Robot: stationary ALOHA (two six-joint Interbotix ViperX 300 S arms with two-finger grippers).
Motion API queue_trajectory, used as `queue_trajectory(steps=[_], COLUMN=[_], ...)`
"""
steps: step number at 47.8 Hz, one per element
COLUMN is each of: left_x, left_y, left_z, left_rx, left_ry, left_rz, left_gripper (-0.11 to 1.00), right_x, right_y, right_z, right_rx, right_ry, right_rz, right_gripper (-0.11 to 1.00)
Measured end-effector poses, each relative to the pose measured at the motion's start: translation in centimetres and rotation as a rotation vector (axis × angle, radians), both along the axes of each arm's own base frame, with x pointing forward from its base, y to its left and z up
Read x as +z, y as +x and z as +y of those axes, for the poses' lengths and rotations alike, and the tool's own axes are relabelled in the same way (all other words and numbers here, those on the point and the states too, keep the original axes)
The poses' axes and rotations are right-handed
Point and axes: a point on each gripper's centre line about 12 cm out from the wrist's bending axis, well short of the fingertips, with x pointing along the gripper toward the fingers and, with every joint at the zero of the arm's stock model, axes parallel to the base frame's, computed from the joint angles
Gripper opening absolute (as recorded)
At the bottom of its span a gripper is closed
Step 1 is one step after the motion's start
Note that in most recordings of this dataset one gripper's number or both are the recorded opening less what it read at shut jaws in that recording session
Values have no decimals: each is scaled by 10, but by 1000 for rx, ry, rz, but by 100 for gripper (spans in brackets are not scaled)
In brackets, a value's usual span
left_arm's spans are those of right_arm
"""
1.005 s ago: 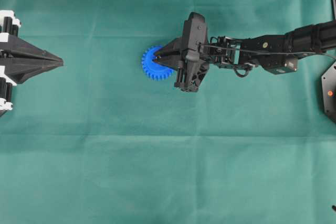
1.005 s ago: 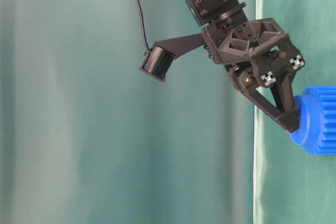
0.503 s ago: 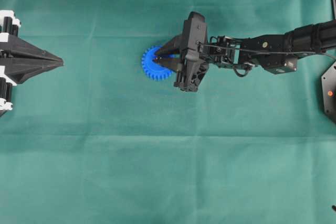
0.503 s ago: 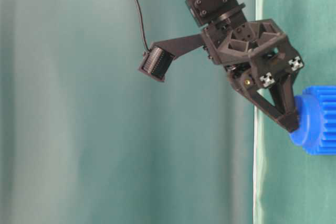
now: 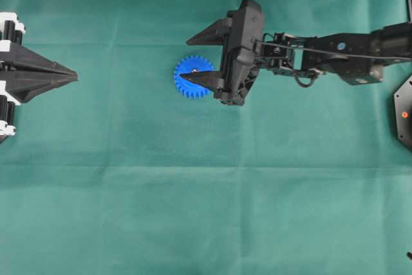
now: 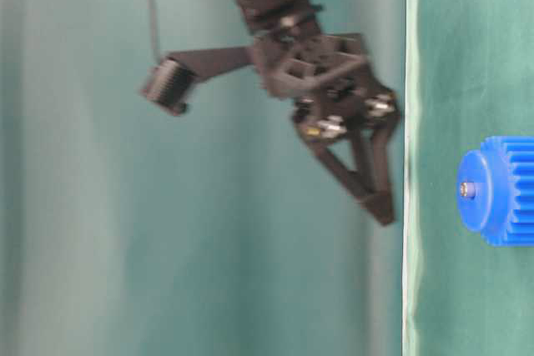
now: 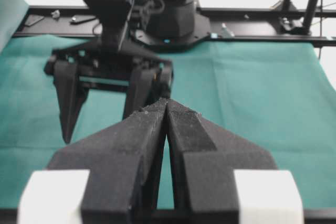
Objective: Insert the shaft placed at a random location into the center hole of the medium gear at another random location.
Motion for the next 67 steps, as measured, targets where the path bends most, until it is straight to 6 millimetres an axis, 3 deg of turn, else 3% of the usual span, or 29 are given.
queue_trajectory(steps=[9,25,51,67], left_x=[0,0,-1,0], left_y=[0,0,0,0], left_z=[0,0,0,0], left_rx=[0,0,0,2], left_ry=[0,0,0,0], left_rz=[-2,0,2,3], left_gripper=[0,0,0,0], right_x=[27,44,57,60], right_y=[-11,-50,-132,-151], right_z=[2,8,20,23], right_rx=[3,5,5,6], right_ry=[-2,-6,-12,-10], right_rz=[-4,-25,-70,-61], right_gripper=[85,85,85,85])
